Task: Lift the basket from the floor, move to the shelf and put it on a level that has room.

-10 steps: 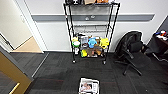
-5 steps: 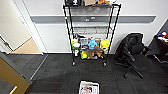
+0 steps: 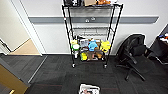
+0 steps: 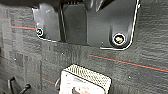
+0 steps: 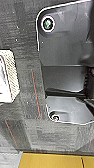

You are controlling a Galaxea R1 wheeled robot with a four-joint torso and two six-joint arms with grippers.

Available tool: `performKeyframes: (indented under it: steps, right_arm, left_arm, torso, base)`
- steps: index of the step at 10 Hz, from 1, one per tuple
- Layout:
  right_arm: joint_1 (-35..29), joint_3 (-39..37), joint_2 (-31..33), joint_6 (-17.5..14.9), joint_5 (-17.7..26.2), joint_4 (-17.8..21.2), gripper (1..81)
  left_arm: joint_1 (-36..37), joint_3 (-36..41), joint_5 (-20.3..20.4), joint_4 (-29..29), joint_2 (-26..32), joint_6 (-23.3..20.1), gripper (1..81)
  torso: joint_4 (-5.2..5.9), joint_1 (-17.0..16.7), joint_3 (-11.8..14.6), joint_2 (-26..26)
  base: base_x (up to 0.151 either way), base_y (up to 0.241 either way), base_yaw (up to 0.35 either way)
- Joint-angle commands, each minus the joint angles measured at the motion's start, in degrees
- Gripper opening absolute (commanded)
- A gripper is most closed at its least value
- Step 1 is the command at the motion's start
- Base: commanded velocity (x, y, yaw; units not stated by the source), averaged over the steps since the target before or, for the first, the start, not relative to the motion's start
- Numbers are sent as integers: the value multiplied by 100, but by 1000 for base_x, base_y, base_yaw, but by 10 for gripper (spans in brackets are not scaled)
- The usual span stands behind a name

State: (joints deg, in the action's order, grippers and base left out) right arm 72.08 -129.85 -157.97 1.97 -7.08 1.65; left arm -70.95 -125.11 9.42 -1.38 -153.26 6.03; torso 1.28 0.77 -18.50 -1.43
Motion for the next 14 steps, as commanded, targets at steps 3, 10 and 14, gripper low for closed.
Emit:
performKeyframes:
  steps: [3, 10, 14]
  right_arm:
    - [-198, 5, 17, 13, 278, -6, 811]
    - [-198, -30, 8, 13, 278, 2, 811]
    - [-206, -39, 8, 13, 278, -6, 811]
  left_arm:
    - [217, 83, -248, -64, 129, -32, 811]
    - [217, 74, -248, -56, 128, -32, 811]
    - [208, 83, -248, -64, 128, -32, 811]
  torso:
    - [0, 0, 0, 0]
    - [0, -2, 0, 0]
    - [0, 0, 0, 0]
  base:
    - [125, 0, 0]
    - [115, 0, 0]
    - [88, 0, 0]
